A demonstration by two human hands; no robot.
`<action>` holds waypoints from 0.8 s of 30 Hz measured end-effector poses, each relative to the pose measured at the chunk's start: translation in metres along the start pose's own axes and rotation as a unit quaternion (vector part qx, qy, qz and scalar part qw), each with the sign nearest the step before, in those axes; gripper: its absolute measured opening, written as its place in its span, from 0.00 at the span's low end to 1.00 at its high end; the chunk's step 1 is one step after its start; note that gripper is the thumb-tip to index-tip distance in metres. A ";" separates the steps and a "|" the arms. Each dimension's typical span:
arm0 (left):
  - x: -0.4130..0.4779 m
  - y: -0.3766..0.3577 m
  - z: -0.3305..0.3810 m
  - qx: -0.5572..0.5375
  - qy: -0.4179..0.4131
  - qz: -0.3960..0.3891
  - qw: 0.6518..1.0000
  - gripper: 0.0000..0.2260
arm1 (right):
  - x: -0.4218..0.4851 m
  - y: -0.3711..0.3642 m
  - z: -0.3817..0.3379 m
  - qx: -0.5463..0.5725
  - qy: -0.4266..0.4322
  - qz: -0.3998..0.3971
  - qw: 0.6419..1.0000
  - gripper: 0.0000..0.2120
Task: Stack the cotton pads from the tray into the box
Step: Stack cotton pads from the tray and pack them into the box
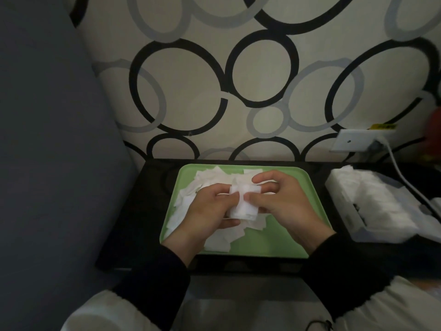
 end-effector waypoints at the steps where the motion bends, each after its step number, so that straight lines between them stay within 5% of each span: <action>1: 0.000 0.000 0.000 -0.001 0.005 0.005 1.000 0.06 | 0.000 -0.001 0.000 -0.006 0.002 0.001 1.000 0.15; 9: -0.004 0.007 0.007 0.011 -0.015 0.017 1.000 0.10 | 0.008 -0.013 0.006 -0.070 0.020 0.012 0.997 0.17; 16: 0.011 0.060 0.005 -0.014 -0.019 0.191 0.981 0.08 | 0.031 -0.017 0.023 -0.187 0.014 0.074 0.979 0.02; 24: 0.005 0.085 0.000 0.042 -0.020 0.194 0.980 0.10 | 0.031 -0.037 0.029 -0.433 0.084 0.020 0.897 0.14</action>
Point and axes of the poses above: each hand's wrist, its own x-axis towards the middle knuckle, its own y-axis out of the back of the hand, z = x × y, the point moved 2 cm from there along x, towards the middle knuckle, and after that the axes turned 9 degrees about -y, right-handed, at the moved point
